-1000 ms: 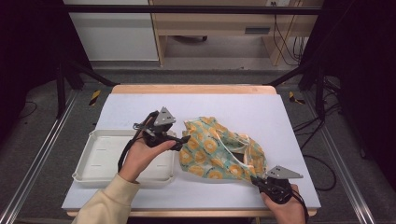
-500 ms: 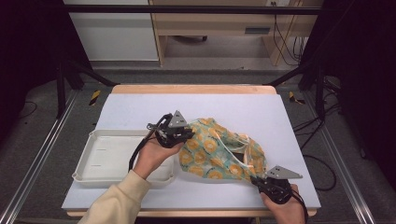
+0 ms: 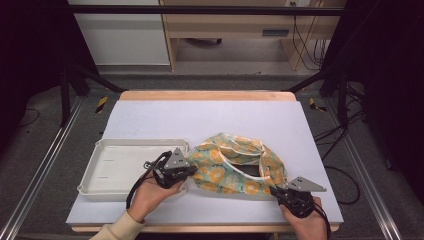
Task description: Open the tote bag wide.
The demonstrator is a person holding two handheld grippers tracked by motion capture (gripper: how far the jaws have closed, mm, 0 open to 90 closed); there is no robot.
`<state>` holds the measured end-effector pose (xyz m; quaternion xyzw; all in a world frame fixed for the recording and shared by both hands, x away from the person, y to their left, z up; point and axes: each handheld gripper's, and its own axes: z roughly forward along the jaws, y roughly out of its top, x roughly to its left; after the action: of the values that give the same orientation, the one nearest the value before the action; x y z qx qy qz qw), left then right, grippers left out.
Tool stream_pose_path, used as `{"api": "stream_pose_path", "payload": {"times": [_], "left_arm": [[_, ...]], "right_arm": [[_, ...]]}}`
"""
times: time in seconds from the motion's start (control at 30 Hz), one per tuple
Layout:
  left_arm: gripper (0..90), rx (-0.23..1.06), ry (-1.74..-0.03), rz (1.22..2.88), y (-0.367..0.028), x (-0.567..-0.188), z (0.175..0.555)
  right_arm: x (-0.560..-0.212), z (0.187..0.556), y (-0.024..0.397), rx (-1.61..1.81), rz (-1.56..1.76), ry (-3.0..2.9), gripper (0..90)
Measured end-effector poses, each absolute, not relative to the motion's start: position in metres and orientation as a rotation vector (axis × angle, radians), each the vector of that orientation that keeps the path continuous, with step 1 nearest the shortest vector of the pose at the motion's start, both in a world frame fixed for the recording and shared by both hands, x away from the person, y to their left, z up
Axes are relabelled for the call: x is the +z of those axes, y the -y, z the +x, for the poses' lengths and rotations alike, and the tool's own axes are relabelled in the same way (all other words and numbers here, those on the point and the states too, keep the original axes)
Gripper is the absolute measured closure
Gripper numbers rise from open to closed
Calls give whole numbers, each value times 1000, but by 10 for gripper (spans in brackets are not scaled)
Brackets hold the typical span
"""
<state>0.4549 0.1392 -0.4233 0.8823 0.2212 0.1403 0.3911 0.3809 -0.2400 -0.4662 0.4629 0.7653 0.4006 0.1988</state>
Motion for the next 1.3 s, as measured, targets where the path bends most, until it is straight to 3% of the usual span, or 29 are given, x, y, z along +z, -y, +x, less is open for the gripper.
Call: {"api": "stream_pose_path", "payload": {"times": [0.2, 0.23, 0.3, 0.33, 0.43, 0.67, 0.87, 0.93, 1.0, 1.1, 1.13, 1.17, 1.3], "left_arm": [[896, 361, -580, 2220, -143, -425, 455], [896, 360, -575, 2230, -142, -427, 454], [897, 359, -572, 2240, -140, -429, 453], [896, 359, -572, 2240, -140, -429, 453], [897, 351, -572, 2244, -139, -432, 453], [897, 337, -571, 2238, -140, -431, 453], [897, 332, -558, 2241, -139, -430, 450], [897, 332, -553, 2240, -139, -429, 450], [898, 328, -550, 2238, -139, -428, 449], [898, 327, -538, 2240, -138, -426, 446], [898, 327, -538, 2240, -138, -426, 446], [899, 324, -530, 2248, -137, -426, 444], [900, 340, -525, 2266, -136, -427, 445]], "right_arm": [[-461, 378, 238, 1141, 1278, -2112, 696], [-456, 378, 236, 1142, 1254, -2092, 598], [-450, 377, 235, 1141, 1244, -2073, 483], [-450, 377, 235, 1141, 1244, -2073, 483], [-434, 378, 232, 1126, 1219, -2054, 300], [-400, 408, 220, 1105, 1176, -2101, 192], [-392, 447, 206, 1076, 1211, -2126, 239], [-395, 466, 198, 1064, 1216, -2159, 299], [-398, 476, 193, 1048, 1221, -2180, 373], [-403, 485, 187, 1036, 1222, -2199, 561], [-403, 485, 187, 1036, 1222, -2199, 561], [-402, 485, 186, 1055, 1214, -2162, 710], [-390, 472, 188, 1147, 1188, -2083, 858]]}}
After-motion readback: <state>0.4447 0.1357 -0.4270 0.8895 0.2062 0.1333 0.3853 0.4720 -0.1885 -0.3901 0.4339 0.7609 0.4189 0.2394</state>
